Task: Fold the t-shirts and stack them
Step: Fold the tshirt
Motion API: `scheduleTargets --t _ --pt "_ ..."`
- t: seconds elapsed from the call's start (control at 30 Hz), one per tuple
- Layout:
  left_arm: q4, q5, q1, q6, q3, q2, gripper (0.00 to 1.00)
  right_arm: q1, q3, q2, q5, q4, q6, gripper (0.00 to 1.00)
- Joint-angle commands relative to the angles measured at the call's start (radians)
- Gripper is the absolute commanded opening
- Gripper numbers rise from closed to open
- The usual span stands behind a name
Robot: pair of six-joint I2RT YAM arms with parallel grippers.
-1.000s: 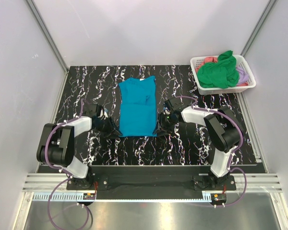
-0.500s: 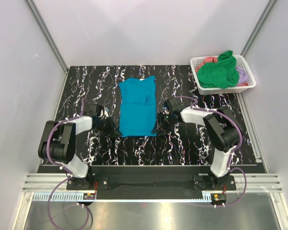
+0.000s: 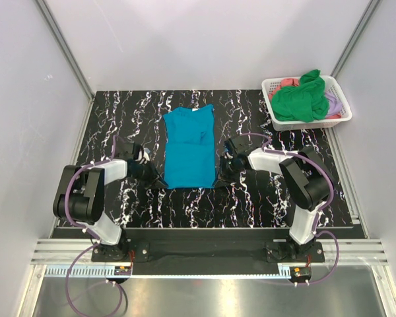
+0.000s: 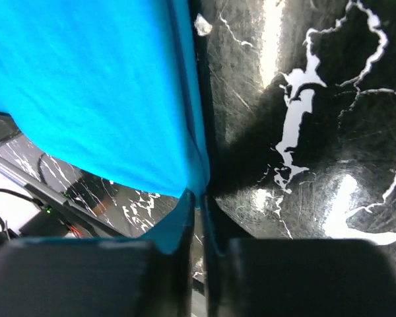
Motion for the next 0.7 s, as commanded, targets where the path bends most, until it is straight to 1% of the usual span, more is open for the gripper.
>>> scheduleTargets --t 0.0,0.03,0.2,0.33,0.43,0.47,0.57,0.67 --pt "0.005 -0.003 0.001 0.008 0.022 0.002 0.00 0.011 -0.015 -0.007 0.092 -0.050 -0.007 0.02" --pt "-0.006 0.000 0.001 -0.002 0.025 -0.005 0.00 0.011 -0.007 -0.013 0.094 -0.060 -0.013 0.00" --pt "-0.063 0.004 0.003 -0.054 0.091 -0.123 0.00 0.011 0.085 -0.104 0.150 -0.183 -0.042 0.00" --pt "-0.107 0.006 0.003 -0.087 0.166 -0.148 0.00 0.011 0.165 -0.141 0.172 -0.263 -0.059 0.00" --pt "-0.144 -0.003 0.011 -0.104 0.231 -0.151 0.00 0.012 0.246 -0.124 0.195 -0.321 -0.072 0.00" --pt "-0.152 -0.009 0.012 -0.107 0.245 -0.151 0.00 0.011 0.290 -0.118 0.210 -0.333 -0.075 0.00" --pt "-0.158 -0.005 0.027 -0.125 0.297 -0.147 0.00 0.002 0.356 -0.092 0.232 -0.353 -0.088 0.00" --pt "-0.181 0.001 0.041 -0.102 0.375 -0.099 0.00 -0.014 0.433 -0.053 0.238 -0.376 -0.098 0.00"
